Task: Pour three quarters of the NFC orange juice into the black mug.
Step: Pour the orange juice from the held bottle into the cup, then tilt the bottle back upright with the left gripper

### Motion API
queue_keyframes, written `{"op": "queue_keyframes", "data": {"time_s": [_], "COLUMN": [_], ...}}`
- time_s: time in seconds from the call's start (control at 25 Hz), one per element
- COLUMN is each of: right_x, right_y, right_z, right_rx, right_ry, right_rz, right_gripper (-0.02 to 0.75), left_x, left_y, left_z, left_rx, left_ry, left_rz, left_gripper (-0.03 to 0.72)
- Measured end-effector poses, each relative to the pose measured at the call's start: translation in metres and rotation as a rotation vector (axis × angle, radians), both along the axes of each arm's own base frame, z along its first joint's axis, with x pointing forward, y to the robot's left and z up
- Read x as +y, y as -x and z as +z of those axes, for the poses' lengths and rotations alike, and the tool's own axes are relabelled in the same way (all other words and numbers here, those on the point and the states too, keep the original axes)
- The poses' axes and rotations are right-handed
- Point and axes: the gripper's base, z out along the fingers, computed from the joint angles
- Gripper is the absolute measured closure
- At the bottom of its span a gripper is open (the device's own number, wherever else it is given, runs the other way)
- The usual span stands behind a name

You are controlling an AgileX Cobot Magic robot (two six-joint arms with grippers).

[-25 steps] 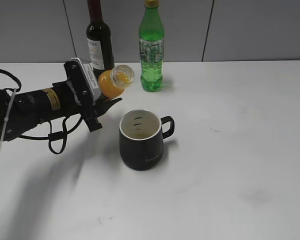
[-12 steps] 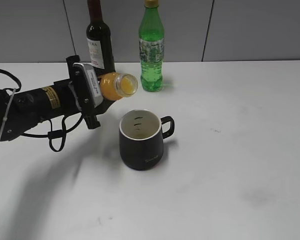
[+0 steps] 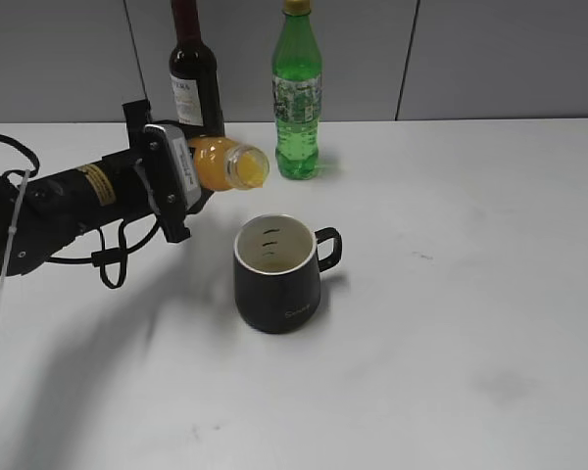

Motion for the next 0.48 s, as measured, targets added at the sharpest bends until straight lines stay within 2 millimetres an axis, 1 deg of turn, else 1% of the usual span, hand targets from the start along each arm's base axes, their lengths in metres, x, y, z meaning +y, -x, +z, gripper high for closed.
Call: {"op": "queue_keyframes", "data": {"time_s": [0.48], "right_x": [0.0], "right_y": [0.0], "right_z": [0.0], "right_rx": [0.0], "right_ry": [0.0], "right_rz": [0.0], "right_gripper": [0.153], "left_x": [0.0001], "left_y": [-0.0004], "left_z": [0.0018], "left_rx": [-0.093], "left_ry": [-0.086], "left_rz": [-0.016], "left_gripper": [0.223]}}
